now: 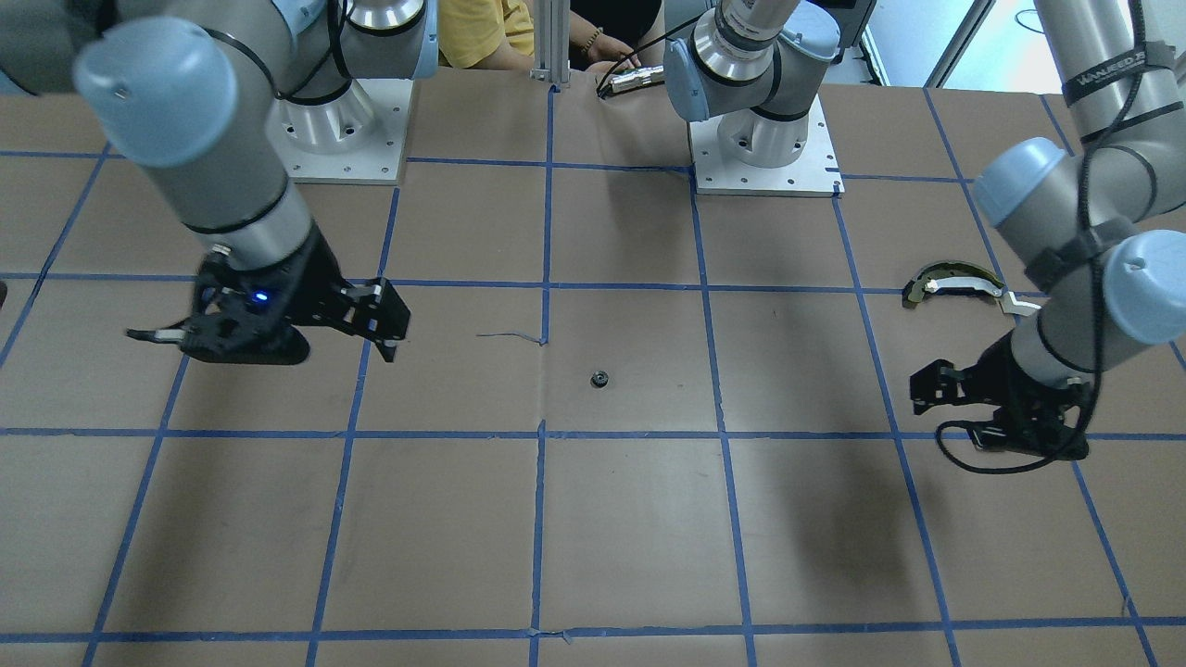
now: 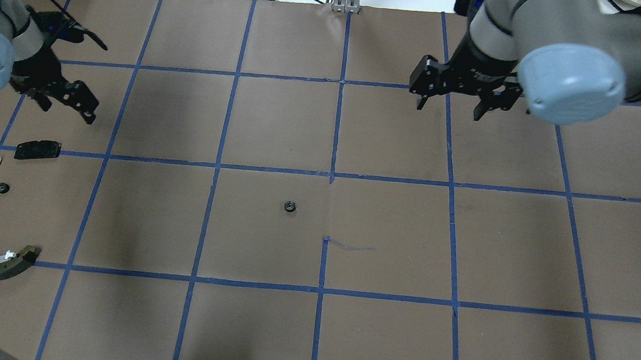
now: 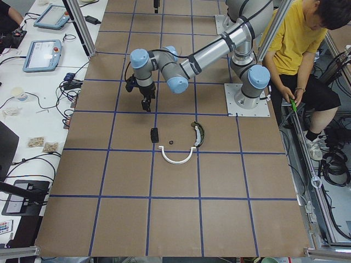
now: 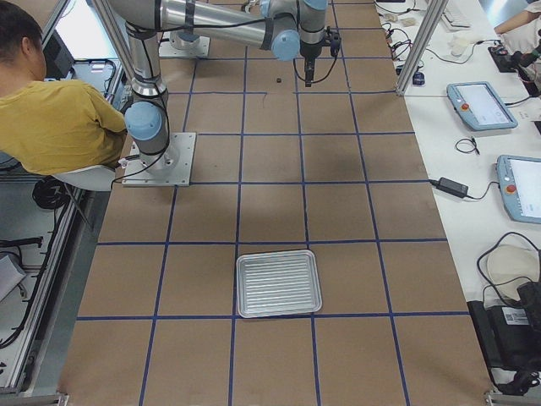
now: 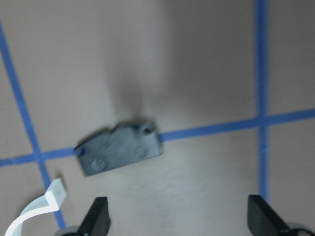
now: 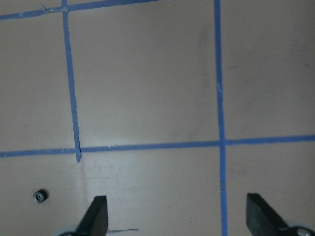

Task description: Place bearing gear from tray to pile

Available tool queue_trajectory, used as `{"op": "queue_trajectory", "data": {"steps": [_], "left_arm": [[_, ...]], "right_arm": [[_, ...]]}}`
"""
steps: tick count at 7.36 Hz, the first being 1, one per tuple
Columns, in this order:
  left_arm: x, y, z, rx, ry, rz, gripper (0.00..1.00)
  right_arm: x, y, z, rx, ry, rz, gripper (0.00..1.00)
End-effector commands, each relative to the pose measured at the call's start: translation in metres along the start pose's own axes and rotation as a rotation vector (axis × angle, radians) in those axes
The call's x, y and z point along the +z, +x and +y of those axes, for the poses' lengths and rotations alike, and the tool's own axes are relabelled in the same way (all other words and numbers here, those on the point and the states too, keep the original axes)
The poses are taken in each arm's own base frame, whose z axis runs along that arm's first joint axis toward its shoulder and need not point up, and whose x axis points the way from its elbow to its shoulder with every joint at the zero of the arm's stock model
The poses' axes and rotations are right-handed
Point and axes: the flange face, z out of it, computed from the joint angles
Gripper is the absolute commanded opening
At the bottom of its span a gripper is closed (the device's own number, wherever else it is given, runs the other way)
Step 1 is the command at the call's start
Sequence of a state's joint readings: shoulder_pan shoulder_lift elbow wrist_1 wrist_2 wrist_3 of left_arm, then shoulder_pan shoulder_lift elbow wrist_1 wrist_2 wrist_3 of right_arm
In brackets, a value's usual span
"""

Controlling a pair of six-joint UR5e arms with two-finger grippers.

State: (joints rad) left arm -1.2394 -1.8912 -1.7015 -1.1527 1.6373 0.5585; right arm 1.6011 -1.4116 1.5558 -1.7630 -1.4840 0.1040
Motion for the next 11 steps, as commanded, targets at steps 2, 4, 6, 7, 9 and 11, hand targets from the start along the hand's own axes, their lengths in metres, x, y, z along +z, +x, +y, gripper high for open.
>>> {"op": "queue_trajectory", "data": {"steps": [2, 4, 6, 7, 9, 11], "left_arm": [[-0.021, 0.198, -0.034, 0.164, 0.056, 0.016, 1.0], [-0.004, 0.283, -0.031, 0.208, 0.034, 0.04, 1.0], [0.021, 0.346, -0.009, 0.216, 0.027, 0.046, 1.0], [0.047, 0.354, -0.001, 0.215, 0.015, 0.048, 1.0], [0.074, 0.369, 0.001, 0.227, 0.008, 0.086, 1.0], [0.096, 0.372, -0.003, 0.233, -0.023, 0.088, 1.0]], "right_arm": [[-0.134, 0.017, 0.059, -0.003, 0.02, 0.043, 1.0], [-0.112, 0.022, 0.069, -0.151, -0.025, 0.061, 1.0], [-0.106, 0.026, 0.068, -0.148, -0.031, 0.064, 1.0], [-0.105, 0.026, 0.066, -0.15, -0.024, 0.063, 1.0], [-0.1, 0.036, 0.067, -0.162, -0.034, 0.158, 1.0], [-0.089, 0.036, 0.068, -0.146, -0.052, 0.144, 1.0]]}}
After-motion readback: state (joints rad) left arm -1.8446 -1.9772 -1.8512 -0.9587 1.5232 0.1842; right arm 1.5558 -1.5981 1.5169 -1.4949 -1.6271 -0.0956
